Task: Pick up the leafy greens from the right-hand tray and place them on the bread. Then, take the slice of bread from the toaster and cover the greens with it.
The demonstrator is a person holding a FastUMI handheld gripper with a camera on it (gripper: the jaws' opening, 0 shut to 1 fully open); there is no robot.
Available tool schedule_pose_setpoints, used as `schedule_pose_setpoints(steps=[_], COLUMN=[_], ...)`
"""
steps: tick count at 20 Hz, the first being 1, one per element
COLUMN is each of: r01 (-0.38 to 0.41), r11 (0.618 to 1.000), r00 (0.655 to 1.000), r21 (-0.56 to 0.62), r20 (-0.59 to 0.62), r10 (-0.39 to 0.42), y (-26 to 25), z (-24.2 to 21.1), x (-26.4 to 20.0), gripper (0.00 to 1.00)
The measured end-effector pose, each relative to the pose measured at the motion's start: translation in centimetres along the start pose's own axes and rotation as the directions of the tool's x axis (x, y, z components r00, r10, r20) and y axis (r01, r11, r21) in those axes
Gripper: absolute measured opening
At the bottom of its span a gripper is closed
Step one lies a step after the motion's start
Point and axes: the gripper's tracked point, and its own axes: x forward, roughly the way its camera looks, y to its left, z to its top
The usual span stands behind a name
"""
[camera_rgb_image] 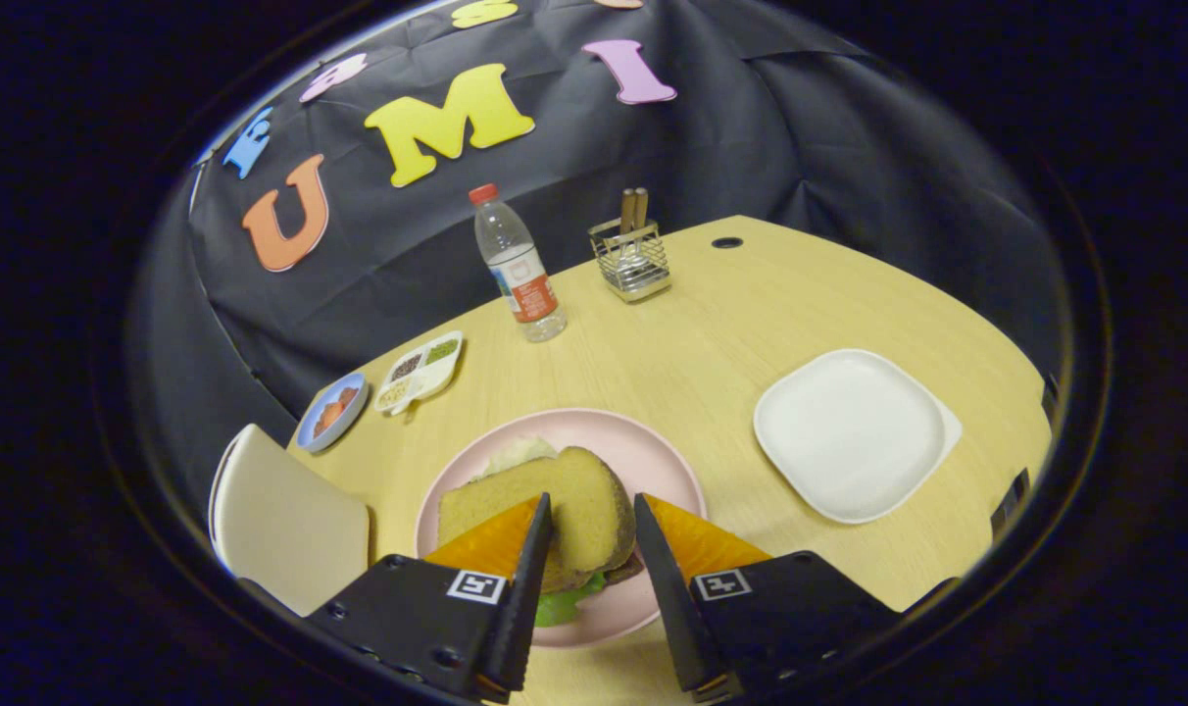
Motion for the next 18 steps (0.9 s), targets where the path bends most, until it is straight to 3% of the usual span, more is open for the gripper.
schedule_pose_setpoints(steps=[2,3,5,11,14,18], r01=[0.01,0.021,0.055,0.041,0.03,0.074], r11=[1.0,0.999,0.997,0.978,0.961,0.934], r00=[0.999,0.999,0.996,0.974,0.958,0.913], r21=[-0.023,-0.038,-0.063,-0.203,-0.275,-0.35], r20=[0.035,0.046,0.076,0.227,0.282,0.401], r10=[-0.01,-0.019,-0.05,0.006,0.051,0.077], y=[0.2,0.2,0.0,3.4,5.1,6.1], z=[0.5,0.7,1.1,3.5,3.9,5.0], x=[-0.7,-0.9,-2.1,-7.9,-11.1,-16.1], gripper=[0.57,0.65,0.7,0.89,0.93,0.94])
